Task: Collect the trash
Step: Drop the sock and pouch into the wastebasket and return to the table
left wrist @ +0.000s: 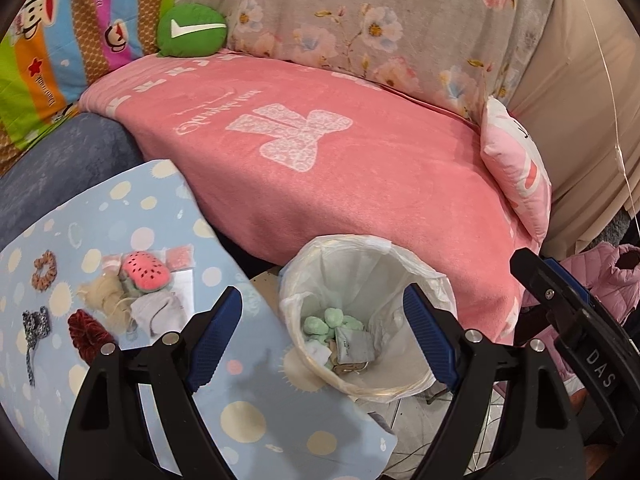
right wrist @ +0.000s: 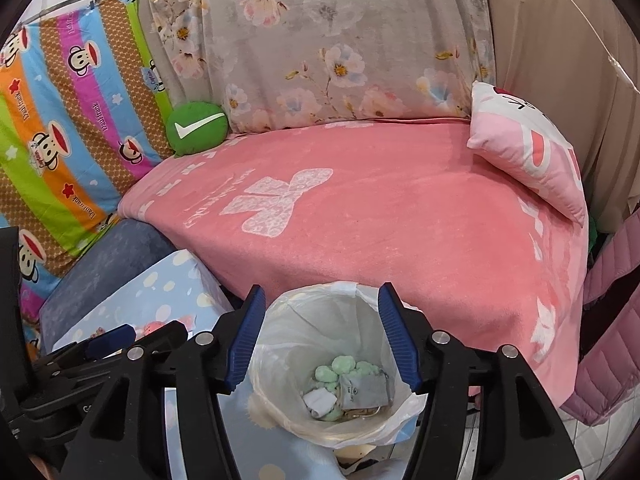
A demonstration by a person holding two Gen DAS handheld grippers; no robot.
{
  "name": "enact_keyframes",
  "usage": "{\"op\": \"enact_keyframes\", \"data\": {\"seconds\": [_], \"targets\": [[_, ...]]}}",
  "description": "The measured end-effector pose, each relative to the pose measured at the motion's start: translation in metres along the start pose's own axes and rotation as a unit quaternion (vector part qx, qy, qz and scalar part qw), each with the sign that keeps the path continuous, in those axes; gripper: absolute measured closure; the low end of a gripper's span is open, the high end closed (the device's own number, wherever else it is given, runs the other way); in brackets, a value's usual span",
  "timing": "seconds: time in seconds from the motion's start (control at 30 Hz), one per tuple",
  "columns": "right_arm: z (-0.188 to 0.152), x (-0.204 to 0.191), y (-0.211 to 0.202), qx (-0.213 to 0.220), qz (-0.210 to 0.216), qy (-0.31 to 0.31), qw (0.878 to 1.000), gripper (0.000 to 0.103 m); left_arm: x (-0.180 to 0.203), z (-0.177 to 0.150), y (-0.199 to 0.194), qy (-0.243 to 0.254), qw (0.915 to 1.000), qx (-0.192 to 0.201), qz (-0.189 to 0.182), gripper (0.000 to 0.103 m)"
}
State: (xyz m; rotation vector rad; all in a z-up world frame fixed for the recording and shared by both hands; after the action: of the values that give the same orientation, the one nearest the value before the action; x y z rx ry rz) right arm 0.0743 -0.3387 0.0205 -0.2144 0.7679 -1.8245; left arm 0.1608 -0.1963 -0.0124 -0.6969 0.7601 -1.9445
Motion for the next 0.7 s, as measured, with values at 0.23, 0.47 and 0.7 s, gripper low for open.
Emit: {"op": "enact_keyframes", "data": {"seconds": [0.23, 0.47, 0.7], "targets": [[-0.015, -0.038, 0.002, -0.012, 0.022, -0.019, 1.0, 0.041, -0.048, -0.011, -0.01, -0.038, 0.999, 0.001, 0.023, 0.023], [-0.033, -0.084, 0.011, -0.033, 0.045, -0.043, 0.997, 0.039, -0.11, -0.028, -0.019, -0.081, 0.9954, -0.001, 0.052, 0.021], [-0.056, -0.143, 0.019, -0.056, 0.074, -0.076, 0.993, 0.039, -0.175, -0.047, -0.035, -0.123, 0.9894, 0.002, 0.077, 0.021]]}}
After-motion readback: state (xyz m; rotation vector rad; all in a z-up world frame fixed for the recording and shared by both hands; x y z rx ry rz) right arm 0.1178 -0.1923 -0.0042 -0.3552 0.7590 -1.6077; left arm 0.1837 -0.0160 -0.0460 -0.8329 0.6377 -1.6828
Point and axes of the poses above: each gripper's, at about its wrist camera, not at the fingertips, and y roughly the way its jaws point, x to its right, z to its top, the point moved 7 cm from there along y, roughly the way its jaws point, and after that the axes turned 3 degrees about z, right-handed, at the moved point
